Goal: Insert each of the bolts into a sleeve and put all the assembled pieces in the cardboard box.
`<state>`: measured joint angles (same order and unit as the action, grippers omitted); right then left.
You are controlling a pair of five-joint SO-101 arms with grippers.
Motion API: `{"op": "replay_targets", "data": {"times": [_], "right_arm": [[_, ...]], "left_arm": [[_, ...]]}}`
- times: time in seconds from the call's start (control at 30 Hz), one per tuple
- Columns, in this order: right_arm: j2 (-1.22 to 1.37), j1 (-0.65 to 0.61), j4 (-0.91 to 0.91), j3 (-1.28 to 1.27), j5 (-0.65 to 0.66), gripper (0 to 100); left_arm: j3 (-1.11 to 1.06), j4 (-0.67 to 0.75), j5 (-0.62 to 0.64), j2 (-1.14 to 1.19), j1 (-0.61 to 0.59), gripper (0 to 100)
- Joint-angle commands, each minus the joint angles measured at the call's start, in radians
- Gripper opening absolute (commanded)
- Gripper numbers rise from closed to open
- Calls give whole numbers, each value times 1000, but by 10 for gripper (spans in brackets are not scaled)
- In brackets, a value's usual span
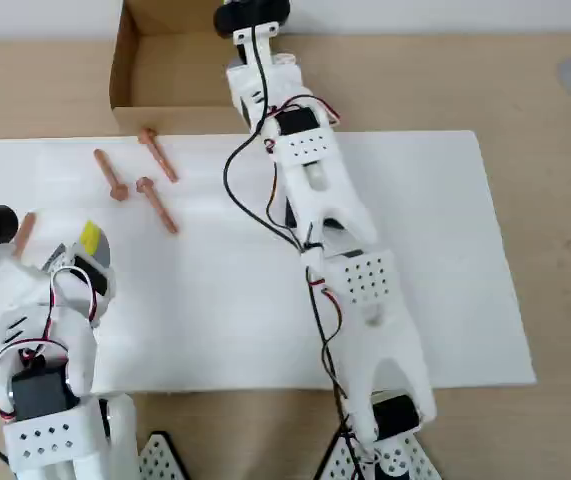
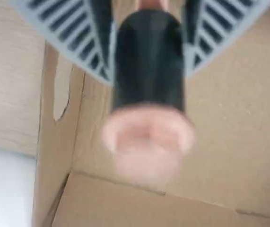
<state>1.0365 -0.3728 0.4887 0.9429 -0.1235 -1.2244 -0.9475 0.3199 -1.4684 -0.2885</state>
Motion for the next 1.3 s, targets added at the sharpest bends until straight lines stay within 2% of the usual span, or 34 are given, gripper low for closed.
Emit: {"op": "replay_targets", "data": {"times": [0.0,0.43,0.77,0.9,0.97,1.13,1.27], "right_arm": [[-25,18,25,96,8,214],[-30,22,63,102,6,230],[-209,36,790,443,12,228],[-260,45,1126,562,91,229],[-271,51,1280,599,141,230],[-282,116,1301,556,259,228],[-305,147,1301,415,315,228]], "left_arm": [[11,14,0,-5,-12,175],[12,14,0,-5,-12,175],[6,5,-21,-4,-28,175],[17,18,-295,4,-64,176],[18,28,-390,5,-64,176],[26,-2,-359,21,-43,208],[89,-54,-325,156,-48,236]]}}
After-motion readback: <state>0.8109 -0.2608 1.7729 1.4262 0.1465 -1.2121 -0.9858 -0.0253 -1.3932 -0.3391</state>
